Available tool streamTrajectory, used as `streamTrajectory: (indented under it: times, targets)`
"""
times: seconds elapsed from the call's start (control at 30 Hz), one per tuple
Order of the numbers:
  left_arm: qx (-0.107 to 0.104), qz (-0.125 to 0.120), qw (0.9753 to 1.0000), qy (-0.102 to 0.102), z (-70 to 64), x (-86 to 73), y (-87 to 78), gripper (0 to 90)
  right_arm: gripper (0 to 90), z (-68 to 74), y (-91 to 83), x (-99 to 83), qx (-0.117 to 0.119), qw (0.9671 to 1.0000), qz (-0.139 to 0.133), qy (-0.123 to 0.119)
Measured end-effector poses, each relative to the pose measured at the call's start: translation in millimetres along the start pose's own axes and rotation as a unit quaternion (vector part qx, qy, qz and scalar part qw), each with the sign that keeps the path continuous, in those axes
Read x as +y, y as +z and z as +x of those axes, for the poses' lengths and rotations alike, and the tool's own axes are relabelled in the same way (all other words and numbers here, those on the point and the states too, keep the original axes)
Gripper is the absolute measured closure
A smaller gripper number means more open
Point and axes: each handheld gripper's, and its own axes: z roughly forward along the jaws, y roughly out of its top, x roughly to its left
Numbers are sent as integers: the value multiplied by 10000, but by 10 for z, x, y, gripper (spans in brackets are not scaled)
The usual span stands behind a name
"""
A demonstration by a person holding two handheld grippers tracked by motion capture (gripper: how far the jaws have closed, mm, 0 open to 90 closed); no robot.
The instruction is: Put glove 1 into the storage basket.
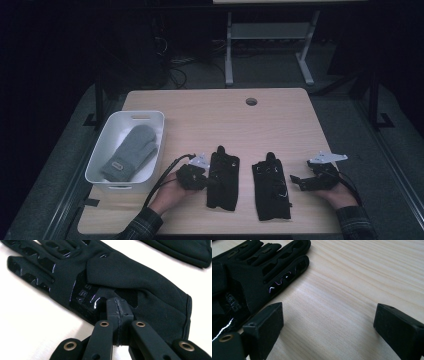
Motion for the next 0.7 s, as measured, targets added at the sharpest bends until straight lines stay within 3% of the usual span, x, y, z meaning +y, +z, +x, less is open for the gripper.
streamTrajectory:
  times: [0.1,0.27,0.37,0.5,0.6,0.7]
  targets:
    - [1,-61,10000,20,-31,-18,-17,893,88,0,0,0,1,10000,2,0]
    - [291,-361,9989,-111,-7,39,-109,705,110,1,-1,4,17,10000,13,5]
    - [533,-515,9968,-296,55,63,-160,611,261,20,-50,35,77,9999,108,-54]
    - [721,-537,9943,-574,143,60,-151,530,562,103,-139,83,306,9995,116,-1]
    - [773,-488,9931,-737,198,36,-120,487,763,183,-188,120,474,9988,101,-98]
    - [799,-432,9930,-761,218,28,-78,482,884,258,-212,91,618,9977,161,-215]
